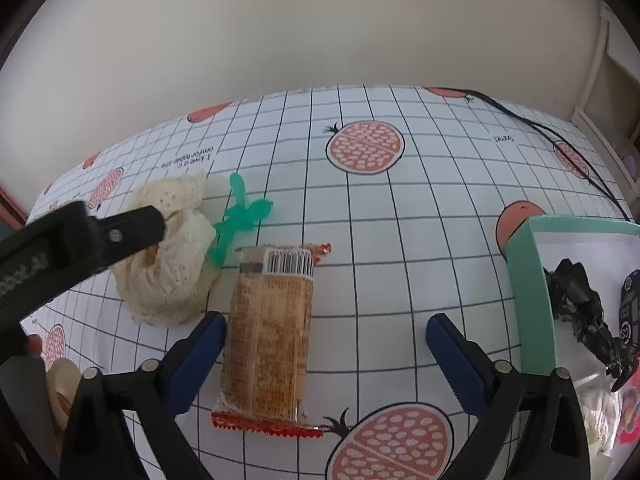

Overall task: Organize objects
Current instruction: 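Grasp the snack bar packet with the right tool while the left tool grasps the lace scrunchie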

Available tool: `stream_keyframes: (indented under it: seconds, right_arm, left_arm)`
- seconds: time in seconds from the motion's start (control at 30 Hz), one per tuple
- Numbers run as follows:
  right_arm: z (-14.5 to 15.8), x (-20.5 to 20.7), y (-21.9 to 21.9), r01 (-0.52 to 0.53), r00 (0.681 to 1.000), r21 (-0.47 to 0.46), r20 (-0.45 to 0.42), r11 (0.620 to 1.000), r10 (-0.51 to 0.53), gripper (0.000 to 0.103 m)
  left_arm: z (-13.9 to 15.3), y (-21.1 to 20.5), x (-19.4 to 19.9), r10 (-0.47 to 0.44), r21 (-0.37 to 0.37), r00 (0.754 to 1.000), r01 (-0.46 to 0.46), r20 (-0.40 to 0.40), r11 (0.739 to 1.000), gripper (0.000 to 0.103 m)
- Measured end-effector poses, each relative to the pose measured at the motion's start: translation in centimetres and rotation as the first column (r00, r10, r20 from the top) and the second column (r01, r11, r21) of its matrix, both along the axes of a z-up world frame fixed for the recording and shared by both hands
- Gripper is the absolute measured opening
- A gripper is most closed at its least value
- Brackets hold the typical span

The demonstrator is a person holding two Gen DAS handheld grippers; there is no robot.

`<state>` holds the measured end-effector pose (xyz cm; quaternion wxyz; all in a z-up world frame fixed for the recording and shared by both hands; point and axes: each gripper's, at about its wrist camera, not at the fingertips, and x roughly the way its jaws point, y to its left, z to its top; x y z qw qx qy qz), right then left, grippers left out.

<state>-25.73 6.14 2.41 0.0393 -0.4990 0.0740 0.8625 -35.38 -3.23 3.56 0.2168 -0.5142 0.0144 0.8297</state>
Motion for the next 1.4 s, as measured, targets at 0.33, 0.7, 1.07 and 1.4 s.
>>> stream_keyframes:
  seconds: [0.33,0.7,1.07,1.4]
  right_arm:
    - [0.5,0.2,0.9,0.029,0.999,-0.01,-0.025,1.0,-0.029,0.067]
    - [0.6,0.5,3.3,0.054,0.998,-0.039,-0.032,0.998,-0.055,0.044]
    - [0.6,0.7,3.6,0.037,0.998,-0.04,-0.042,0.998,-0.039,0.044]
    - [0.7,0.7,3.7,0.026,0.999,-0.043,-0.042,0.999,-0.028,0.044]
  left_arm:
    - [-0.1,3.6,-0.3,-0.105,-0.06,0.994,0.102,-0.037,0.993,0.103]
    - [-1.9,6.7,0.2,-0.18,-0.168,0.982,0.169,-0.053,0.971,0.103]
    - [-3.4,8.4,-0.5,-0.18,-0.238,0.982,0.164,-0.05,0.957,0.103]
    - [-3.6,8.3,-1.0,-0.181,-0.222,0.982,0.164,-0.057,0.961,0.101]
